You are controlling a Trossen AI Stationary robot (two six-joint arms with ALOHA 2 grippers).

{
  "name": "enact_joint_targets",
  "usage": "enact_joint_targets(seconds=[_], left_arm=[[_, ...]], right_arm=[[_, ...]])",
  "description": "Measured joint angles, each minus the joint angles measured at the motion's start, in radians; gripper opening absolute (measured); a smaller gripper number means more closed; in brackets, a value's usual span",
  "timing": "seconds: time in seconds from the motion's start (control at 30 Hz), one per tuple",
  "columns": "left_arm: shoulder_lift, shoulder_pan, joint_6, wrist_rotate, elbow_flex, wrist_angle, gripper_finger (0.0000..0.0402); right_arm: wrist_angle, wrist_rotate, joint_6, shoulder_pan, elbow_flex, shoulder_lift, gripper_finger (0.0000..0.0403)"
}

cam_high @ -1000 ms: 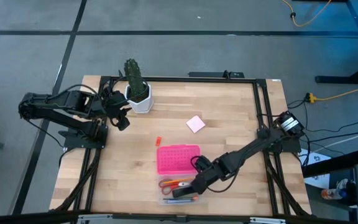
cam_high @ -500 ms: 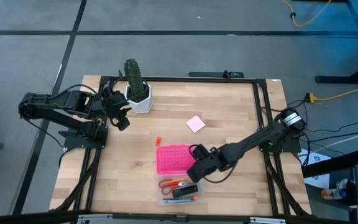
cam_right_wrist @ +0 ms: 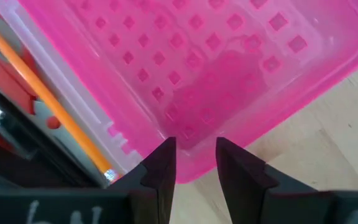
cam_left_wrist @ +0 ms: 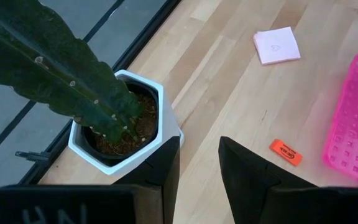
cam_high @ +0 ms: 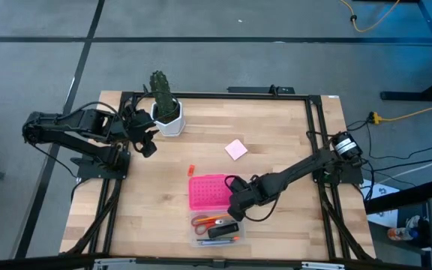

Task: Pack school essentials
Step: Put the orange eraser into the pencil case

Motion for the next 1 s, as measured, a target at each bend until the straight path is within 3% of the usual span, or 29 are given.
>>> enact_joint_targets(seconds=[0.3,0.63,1.0], left_arm=[[0.000,0.000,0.000,0.000,0.000,0.002,0.0105],[0.000,0.000,0.000,0.000,0.000,0.003,0.0105],[0.000,0.000,0.000,0.000,0.000,0.003,0.0105]], right_arm=[[-0.006,-0.103,-0.009,0.004,0.000,0.000,0.0116],[-0.012,-0.150,0.034,0.038,0.000,0.000,0.0116],[-0.112,-0.007,-0.040,0.021,0.148,-0.061,0.0116]])
